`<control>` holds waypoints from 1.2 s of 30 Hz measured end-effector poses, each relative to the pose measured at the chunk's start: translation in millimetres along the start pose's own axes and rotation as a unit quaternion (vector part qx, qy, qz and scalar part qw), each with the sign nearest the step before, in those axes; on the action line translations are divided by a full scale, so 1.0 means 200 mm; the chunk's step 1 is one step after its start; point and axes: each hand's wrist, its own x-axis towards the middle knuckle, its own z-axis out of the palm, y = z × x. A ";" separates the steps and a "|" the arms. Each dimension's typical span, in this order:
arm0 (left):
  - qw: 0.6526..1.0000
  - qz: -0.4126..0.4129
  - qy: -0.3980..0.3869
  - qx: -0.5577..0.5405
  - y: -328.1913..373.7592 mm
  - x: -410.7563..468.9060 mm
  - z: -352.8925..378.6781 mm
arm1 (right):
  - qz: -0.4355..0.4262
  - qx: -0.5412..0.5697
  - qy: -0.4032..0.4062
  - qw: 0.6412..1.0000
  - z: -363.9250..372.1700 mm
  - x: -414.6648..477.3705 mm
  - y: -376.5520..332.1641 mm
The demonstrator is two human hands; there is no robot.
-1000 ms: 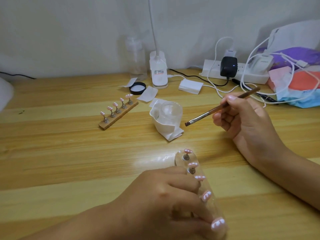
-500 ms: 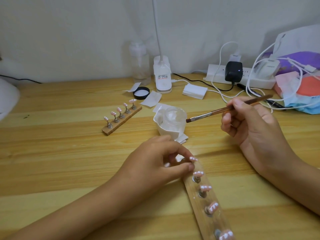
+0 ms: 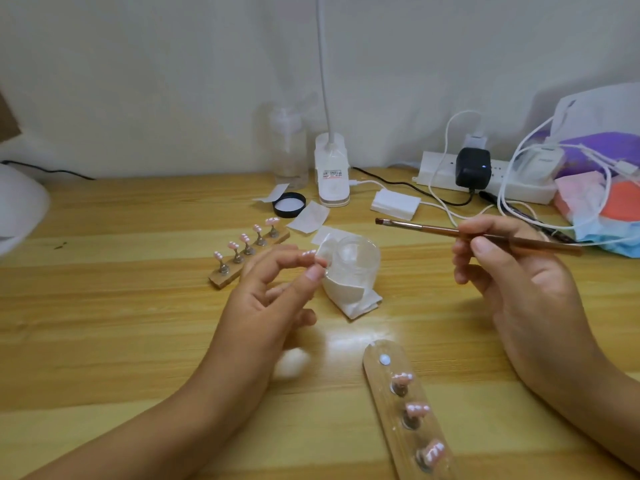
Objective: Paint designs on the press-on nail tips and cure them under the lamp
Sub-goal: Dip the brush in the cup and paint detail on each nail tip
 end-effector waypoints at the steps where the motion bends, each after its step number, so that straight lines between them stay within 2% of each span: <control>1: 0.999 -0.026 -0.002 -0.036 0.00 0.00 0.01 | -0.001 0.001 -0.002 1.000 0.00 0.00 0.00; 4: 0.986 -0.091 -0.041 -0.131 0.01 0.02 0.03 | 0.001 0.013 -0.011 1.000 0.00 0.00 0.00; 8: 0.964 -0.146 -0.093 -0.204 0.03 0.04 0.03 | -0.022 -0.004 -0.020 1.000 0.00 0.00 -0.01; 12: 0.948 -0.174 -0.146 -0.222 0.04 0.05 0.02 | -0.046 -0.038 -0.028 0.998 0.02 -0.01 -0.02; 17: 0.949 -0.162 -0.194 -0.186 0.03 0.04 0.02 | -0.070 -0.071 -0.046 0.994 0.03 -0.03 -0.03; 24: 0.958 -0.125 -0.208 -0.153 0.01 0.03 0.02 | -0.072 -0.142 -0.120 0.980 0.05 -0.07 -0.03; 30: 0.963 -0.105 -0.211 -0.129 0.00 0.03 0.03 | -0.069 -0.173 -0.138 0.973 0.06 -0.06 -0.03; 33: 0.964 -0.116 -0.191 -0.144 -0.01 0.03 0.03 | -0.074 -0.150 -0.121 0.979 0.05 -0.05 -0.02; 36: 0.966 -0.127 -0.169 -0.149 0.00 0.03 0.03 | -0.087 -0.092 -0.070 0.989 0.03 -0.04 -0.01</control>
